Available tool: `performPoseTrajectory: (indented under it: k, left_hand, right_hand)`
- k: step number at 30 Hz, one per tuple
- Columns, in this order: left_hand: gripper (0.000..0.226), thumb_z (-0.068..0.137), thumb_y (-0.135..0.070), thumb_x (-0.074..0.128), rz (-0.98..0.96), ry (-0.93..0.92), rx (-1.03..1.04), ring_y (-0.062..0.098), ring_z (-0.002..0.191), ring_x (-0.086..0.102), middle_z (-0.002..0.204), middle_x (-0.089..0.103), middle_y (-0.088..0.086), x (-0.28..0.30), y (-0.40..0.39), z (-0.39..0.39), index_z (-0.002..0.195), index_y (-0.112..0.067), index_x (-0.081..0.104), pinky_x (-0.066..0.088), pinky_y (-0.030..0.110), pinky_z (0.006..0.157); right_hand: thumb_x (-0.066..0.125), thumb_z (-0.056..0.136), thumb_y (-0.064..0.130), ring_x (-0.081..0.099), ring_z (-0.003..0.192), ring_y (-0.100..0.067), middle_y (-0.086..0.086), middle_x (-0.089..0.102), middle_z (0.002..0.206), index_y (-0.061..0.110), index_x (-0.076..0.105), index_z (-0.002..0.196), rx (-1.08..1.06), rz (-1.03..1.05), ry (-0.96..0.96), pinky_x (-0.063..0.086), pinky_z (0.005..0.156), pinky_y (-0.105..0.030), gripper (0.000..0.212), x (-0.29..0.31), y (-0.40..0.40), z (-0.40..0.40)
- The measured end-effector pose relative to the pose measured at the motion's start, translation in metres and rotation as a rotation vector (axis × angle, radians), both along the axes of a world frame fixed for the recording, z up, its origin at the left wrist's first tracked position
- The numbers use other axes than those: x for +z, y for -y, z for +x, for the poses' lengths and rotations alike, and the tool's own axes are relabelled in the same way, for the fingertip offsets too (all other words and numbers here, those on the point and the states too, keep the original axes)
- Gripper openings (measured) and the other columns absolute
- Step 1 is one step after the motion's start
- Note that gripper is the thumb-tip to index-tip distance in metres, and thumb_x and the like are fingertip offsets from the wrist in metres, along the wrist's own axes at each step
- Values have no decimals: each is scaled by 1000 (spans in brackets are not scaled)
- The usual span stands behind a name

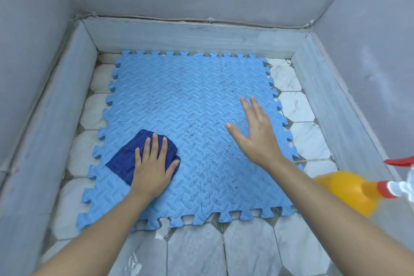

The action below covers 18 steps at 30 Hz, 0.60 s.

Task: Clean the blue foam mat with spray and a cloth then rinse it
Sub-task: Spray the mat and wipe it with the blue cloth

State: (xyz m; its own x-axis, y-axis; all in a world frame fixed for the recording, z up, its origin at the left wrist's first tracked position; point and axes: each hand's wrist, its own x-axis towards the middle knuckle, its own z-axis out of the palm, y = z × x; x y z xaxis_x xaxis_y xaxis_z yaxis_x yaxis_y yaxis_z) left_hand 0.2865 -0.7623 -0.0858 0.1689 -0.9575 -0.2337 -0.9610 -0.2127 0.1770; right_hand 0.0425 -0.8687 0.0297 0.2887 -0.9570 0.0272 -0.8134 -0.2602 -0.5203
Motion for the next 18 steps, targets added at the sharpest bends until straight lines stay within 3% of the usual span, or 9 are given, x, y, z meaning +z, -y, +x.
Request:
performPoseTrajectory:
  k: [4,11,14,18]
  left_hand:
    - [72,96,-56,7,-118,35,83,29,147,12,159,17,12,-12,5,-12,152,-15,25,9,53,118]
    - [61,100,-50,11,-184,-113,148,21,149,-3,162,4,4,-9,35,2,154,-21,13,-2,47,119]
    - [61,100,-49,14,-200,-86,193,23,149,-3,162,4,6,-12,75,22,154,-20,10,-1,47,119]
    - [67,99,-52,16,-155,-25,270,24,149,-3,162,2,9,-16,121,55,154,-15,9,0,47,120]
  right_hand:
    - [42,94,61,-2,151,-20,3,0,164,36,10,154,145,24,-163,-1,119,-51,73,-39,-2,-3]
    - [31,94,66,-8,150,-24,5,-5,164,38,5,154,195,151,-277,-7,118,-57,71,-82,26,36]
    - [26,95,66,-7,150,-24,6,-2,164,39,7,154,242,81,-319,-6,116,-61,68,-91,65,63]
    - [21,95,67,-6,150,-25,5,1,164,40,11,153,138,66,-301,-7,114,-64,65,-107,111,79]
